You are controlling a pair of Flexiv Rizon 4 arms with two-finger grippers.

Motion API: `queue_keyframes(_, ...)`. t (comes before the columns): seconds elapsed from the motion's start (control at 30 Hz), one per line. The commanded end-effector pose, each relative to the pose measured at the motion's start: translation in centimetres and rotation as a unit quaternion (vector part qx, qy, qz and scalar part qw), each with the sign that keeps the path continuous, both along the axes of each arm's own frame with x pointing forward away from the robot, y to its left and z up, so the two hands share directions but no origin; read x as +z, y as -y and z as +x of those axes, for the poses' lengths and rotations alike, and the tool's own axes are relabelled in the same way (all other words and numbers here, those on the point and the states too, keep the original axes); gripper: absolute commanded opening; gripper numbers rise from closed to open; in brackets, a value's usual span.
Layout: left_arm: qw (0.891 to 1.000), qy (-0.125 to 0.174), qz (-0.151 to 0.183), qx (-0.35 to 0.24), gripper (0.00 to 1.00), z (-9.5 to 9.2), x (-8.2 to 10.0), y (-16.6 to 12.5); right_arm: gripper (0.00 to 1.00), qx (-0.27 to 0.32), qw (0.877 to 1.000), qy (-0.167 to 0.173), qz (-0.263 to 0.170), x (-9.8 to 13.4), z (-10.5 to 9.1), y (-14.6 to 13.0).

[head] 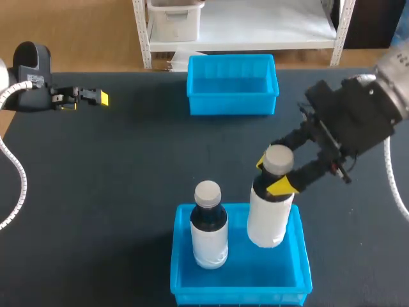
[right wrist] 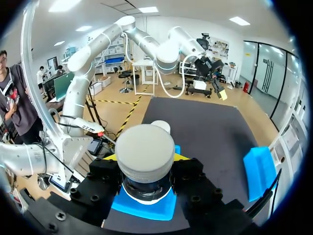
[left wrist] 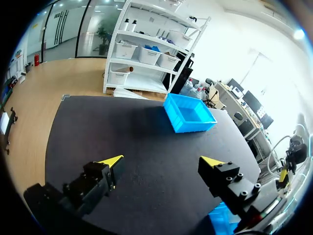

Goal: Pick up the bottle, and place it in the far bin if it is heavy, or in the near bin if it is light.

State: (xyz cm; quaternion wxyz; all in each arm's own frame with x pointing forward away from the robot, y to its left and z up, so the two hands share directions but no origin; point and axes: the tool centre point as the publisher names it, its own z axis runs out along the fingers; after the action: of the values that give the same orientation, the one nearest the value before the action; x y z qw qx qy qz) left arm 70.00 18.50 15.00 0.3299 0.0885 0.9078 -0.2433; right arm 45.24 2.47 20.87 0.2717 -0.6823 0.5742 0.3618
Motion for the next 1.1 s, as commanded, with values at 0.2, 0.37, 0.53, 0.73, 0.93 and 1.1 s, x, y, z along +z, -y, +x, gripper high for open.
queue_keyframes(0.2, 1.000, 0.000, 0.000, 0.000, 1.00, 0.0, 0.0, 0.0, 0.00, -0.007, 1.000, 0.011, -0.001, -2.4, -1.0, -0.4)
queue_keyframes(0.37, 1.000, 0.000, 0.000, 0.000, 1.00, 0.0, 0.0, 0.0, 0.00, -0.004, 1.000, 0.009, -0.002, -3.7, -1.3, -0.4)
queue_keyframes(0.53, 1.000, 0.000, 0.000, 0.000, 1.00, 0.0, 0.0, 0.0, 0.00, 0.000, 1.000, 0.006, -0.002, -4.6, -1.6, -0.4)
queue_keyframes(0.73, 1.000, 0.000, 0.000, 0.000, 1.00, 0.0, 0.0, 0.0, 0.00, 0.006, 1.000, 0.004, -0.003, -5.5, -1.7, -0.4)
queue_keyframes(0.93, 1.000, 0.000, 0.000, 0.000, 1.00, 0.0, 0.0, 0.0, 0.00, 0.012, 1.000, 0.008, -0.010, -6.2, -1.5, -0.6)
queue_keyframes(1.1, 1.000, 0.000, 0.000, 0.000, 1.00, 0.0, 0.0, 0.0, 0.00, 0.014, 1.000, 0.010, -0.012, -6.6, -1.3, -0.7)
